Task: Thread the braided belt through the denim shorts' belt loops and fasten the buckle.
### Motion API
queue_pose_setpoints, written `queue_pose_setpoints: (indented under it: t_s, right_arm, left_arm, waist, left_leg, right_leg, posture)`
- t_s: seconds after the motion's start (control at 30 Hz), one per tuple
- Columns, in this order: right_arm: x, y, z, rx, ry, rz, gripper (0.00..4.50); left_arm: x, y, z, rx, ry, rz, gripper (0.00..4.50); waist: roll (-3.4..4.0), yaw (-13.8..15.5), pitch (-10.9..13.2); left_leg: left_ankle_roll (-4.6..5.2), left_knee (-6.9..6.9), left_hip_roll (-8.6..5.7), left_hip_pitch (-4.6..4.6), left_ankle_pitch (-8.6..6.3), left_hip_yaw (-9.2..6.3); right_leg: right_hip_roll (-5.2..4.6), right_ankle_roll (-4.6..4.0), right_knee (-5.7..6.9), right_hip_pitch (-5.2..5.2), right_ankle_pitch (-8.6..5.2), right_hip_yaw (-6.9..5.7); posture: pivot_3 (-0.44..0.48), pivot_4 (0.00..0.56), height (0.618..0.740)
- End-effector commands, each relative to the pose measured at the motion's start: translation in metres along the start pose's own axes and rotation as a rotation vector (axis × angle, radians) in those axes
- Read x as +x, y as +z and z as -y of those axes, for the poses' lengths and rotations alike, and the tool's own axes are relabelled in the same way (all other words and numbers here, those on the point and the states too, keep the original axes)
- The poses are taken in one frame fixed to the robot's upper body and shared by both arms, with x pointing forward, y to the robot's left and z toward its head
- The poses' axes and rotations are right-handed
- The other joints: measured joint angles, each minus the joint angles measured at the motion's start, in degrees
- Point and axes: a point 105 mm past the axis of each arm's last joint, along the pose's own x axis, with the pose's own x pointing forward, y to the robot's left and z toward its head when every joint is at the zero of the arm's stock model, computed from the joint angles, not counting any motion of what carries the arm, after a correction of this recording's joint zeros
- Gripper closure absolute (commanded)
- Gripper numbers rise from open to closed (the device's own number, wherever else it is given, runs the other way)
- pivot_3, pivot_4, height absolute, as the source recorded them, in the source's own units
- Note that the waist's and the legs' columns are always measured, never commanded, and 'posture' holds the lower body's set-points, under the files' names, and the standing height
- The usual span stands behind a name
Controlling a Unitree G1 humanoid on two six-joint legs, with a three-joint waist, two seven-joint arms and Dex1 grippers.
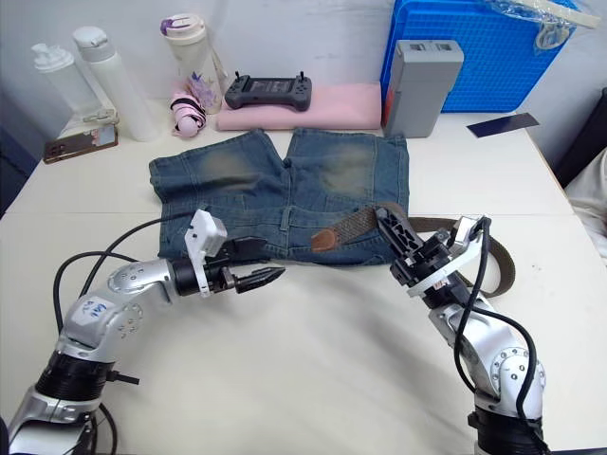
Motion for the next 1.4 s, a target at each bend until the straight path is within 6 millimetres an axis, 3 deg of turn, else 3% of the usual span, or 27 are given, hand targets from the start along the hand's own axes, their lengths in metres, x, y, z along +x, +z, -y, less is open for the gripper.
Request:
queue_pose_setpoints:
  t_s: [0.03, 0.2, 0.23, 0.3, 0.53, 0.77, 0.97, 1.13, 1.33, 1.4]
  right_arm:
    - [-0.001, 0.009, -0.009, -0.006, 0.033, 0.044, 4.5]
    - [-0.001, 0.011, -0.01, -0.003, 0.041, 0.055, 4.5]
    - [-0.001, 0.011, -0.01, -0.003, 0.042, 0.056, 4.5]
    - [-0.001, 0.011, -0.011, -0.003, 0.045, 0.058, 4.5]
    - [-0.002, 0.011, -0.012, -0.011, 0.041, 0.063, 4.5]
    - [-0.009, 0.012, -0.005, -0.085, -0.027, 0.053, 4.5]
    - [-0.02, 0.023, 0.006, -0.245, -0.151, 0.048, 4.5]
    - [-0.021, 0.034, 0.008, -0.272, -0.175, 0.055, 4.5]
    - [-0.019, 0.039, 0.011, -0.28, -0.189, 0.043, 4.5]
    - [-0.017, 0.04, 0.014, -0.279, -0.205, 0.04, 4.5]
  left_arm:
    - [-0.004, -0.007, -0.016, 0.3, 0.035, -0.049, 0.08]
    - [-0.009, -0.031, -0.046, 0.534, 0.15, -0.174, 0.08]
    - [-0.009, -0.034, -0.05, 0.559, 0.169, -0.19, 0.32]
    - [-0.008, -0.035, -0.053, 0.593, 0.183, -0.19, 0.86]
    - [-0.007, -0.041, -0.053, 0.563, 0.172, -0.195, 3.83]
    - [-0.028, -0.034, -0.042, 0.505, 0.172, -0.155, 3.83]
    - [-0.066, -0.028, 0.002, 0.438, 0.098, -0.148, 3.83]
    - [-0.087, -0.038, 0.009, 0.42, 0.115, -0.212, 3.83]
    - [-0.093, -0.043, 0.011, 0.45, 0.104, -0.233, 3.83]
    - [-0.093, -0.037, 0.007, 0.414, 0.107, -0.194, 3.23]
  waist:
    - [0.0, 0.0, 0.0]
    - [0.0, 0.0, 0.0]
    - [0.0, 0.0, 0.0]
    - [0.0, 0.0, 0.0]
    - [0.0, -0.1, 0.0]
    - [0.0, -0.4, 0.0]
    - [0.01, -1.5, 0.0]
    - [0.01, -1.4, 0.0]
    - [0.01, -1.2, 0.0]
    - [0.01, -1.2, 0.0]
  left_leg:
    - [0.0, 0.0, 0.01, -0.06, 0.0, 0.0]
    - [0.0, 0.0, 0.01, -0.08, 0.0, 0.03]
    - [0.01, 0.01, 0.01, -0.07, 0.0, 0.04]
    - [0.02, 0.02, 0.01, -0.05, 0.0, 0.04]
    - [0.02, 0.06, 0.01, -0.05, 0.01, 0.07]
    - [0.02, 0.04, 0.02, -0.04, 0.01, 0.12]
    - [0.03, -0.11, 0.04, -0.1, 0.0, 0.12]
    - [0.03, -0.02, 0.04, -0.04, 0.0, 0.11]
    - [0.04, -0.02, 0.03, -0.03, 0.0, 0.11]
    - [0.05, -0.02, 0.03, -0.03, 0.0, 0.11]
  right_leg:
    - [0.0, 0.0, 0.01, -0.05, 0.0, 0.0]
    - [-0.08, 0.0, 0.08, -0.1, 0.0, -0.04]
    - [-0.12, 0.0, 0.1, -0.09, 0.0, -0.04]
    - [-0.15, 0.01, 0.13, -0.08, 0.0, -0.05]
    - [-0.18, 0.01, 0.23, -0.12, 0.01, -0.05]
    - [-0.17, 0.01, 0.26, -0.17, 0.0, -0.02]
    - [-0.25, -0.01, 0.13, -0.25, 0.0, 0.04]
    - [-0.28, -0.01, 0.24, -0.18, 0.0, 0.03]
    - [-0.29, -0.01, 0.25, -0.16, 0.0, 0.02]
    - [-0.29, -0.01, 0.24, -0.16, 0.0, 0.02]
  posture:
    - [0.0, 0.15, 0.739]
    - [0.0, 0.15, 0.739]
    - [0.0, 0.15, 0.739]
    - [0.0, 0.15, 0.739]
    - [0.0, 0.15, 0.739]
    - [0.0, 0.15, 0.739]
    - [0.0, 0.15, 0.739]
    - [0.0, 0.15, 0.739]
    - [0.0, 0.15, 0.739]
    - [0.0, 0.15, 0.739]
